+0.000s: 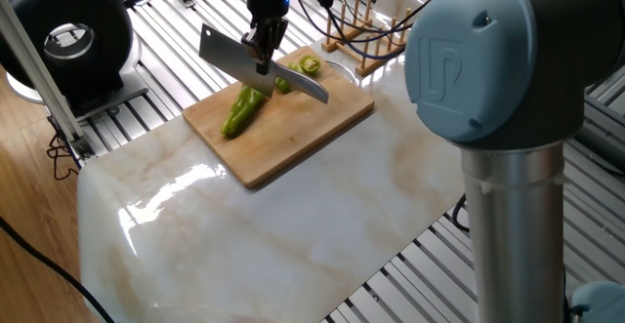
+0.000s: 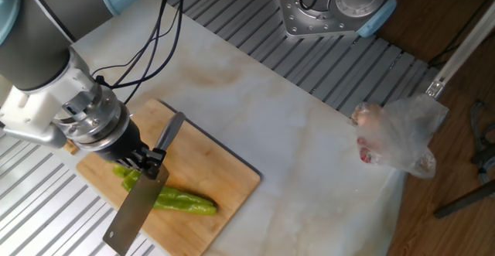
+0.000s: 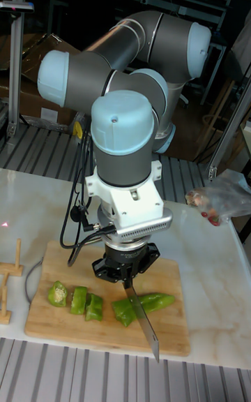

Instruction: Chop the chili peppers

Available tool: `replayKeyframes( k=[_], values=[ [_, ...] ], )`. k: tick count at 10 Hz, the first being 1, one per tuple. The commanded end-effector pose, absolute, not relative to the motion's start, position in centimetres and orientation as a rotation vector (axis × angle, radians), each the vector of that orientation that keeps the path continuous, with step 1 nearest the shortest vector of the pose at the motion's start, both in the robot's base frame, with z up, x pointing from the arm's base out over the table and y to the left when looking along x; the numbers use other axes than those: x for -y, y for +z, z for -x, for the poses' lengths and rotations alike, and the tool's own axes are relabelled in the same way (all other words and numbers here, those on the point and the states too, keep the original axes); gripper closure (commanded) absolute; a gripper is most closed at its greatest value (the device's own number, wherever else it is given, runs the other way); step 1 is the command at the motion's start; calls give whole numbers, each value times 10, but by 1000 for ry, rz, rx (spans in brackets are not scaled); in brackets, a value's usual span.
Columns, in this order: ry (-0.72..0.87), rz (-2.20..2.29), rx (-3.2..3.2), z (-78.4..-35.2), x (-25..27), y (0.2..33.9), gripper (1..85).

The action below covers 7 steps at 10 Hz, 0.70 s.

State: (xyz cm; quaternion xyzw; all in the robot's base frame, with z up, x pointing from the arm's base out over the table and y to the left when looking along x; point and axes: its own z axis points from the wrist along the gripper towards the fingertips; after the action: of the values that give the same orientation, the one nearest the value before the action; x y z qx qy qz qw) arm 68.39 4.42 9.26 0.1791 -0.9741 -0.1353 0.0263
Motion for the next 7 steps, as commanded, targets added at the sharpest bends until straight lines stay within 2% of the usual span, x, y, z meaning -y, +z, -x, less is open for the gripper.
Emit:
replayKeyframes(
  k=[1,7],
  values=[
    [-415,-563,3000,-683,-44,90,843],
    [-384,-560,3005,-687,-45,79,843]
  ],
)
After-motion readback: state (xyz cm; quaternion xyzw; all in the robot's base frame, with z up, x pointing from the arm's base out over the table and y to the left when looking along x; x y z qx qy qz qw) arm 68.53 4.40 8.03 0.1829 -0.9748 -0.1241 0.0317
